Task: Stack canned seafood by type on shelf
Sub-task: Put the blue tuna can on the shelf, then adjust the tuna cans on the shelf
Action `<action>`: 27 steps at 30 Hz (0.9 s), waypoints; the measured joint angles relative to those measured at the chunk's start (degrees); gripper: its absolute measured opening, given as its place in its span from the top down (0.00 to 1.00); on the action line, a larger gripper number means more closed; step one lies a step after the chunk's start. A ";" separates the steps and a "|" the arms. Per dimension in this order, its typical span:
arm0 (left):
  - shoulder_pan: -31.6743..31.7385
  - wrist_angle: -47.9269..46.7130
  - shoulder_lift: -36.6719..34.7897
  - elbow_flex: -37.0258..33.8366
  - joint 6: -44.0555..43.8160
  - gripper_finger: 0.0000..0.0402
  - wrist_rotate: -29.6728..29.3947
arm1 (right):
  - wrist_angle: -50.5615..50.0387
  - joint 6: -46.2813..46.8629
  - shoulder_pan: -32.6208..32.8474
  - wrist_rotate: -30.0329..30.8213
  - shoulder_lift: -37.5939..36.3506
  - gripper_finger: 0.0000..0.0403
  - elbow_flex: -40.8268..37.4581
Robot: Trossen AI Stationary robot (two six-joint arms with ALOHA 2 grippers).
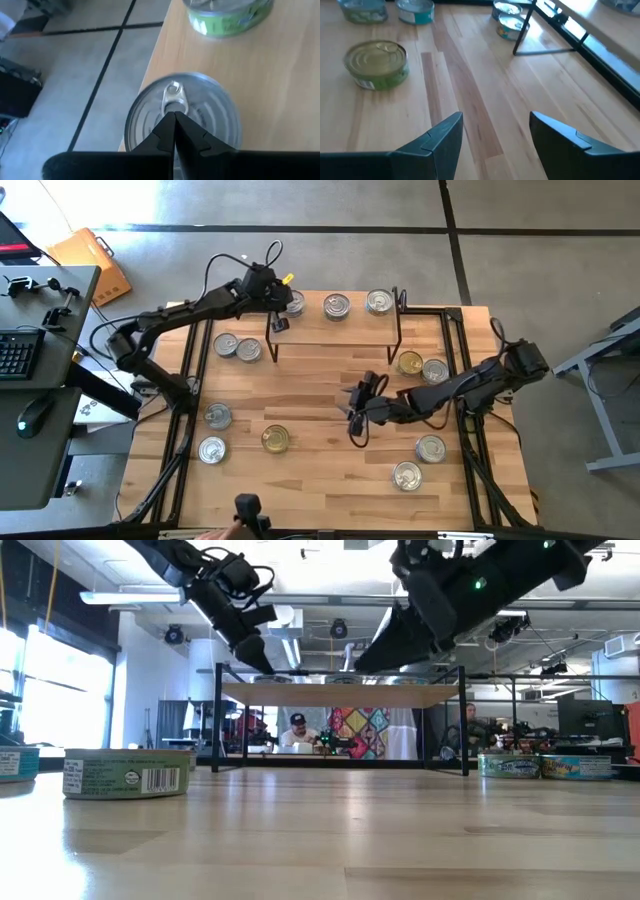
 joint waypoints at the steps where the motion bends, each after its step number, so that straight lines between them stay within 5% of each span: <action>1: 0.28 -0.49 0.17 0.00 -0.11 1.00 0.00 | -0.22 -0.03 0.15 -0.02 -0.63 0.45 0.00; 14: 1.53 -4.01 -1.90 -0.07 -1.01 1.00 -5.69 | -2.75 0.27 0.45 0.03 -3.97 0.45 0.00; 20: -0.63 -3.44 -5.81 -0.07 -1.69 1.00 -5.90 | -8.22 -1.15 -0.64 1.33 -12.71 0.45 0.00; 27: -8.27 -3.01 -11.90 -0.08 -8.00 1.00 -5.86 | -32.24 4.59 -10.96 -3.09 -23.53 0.47 10.15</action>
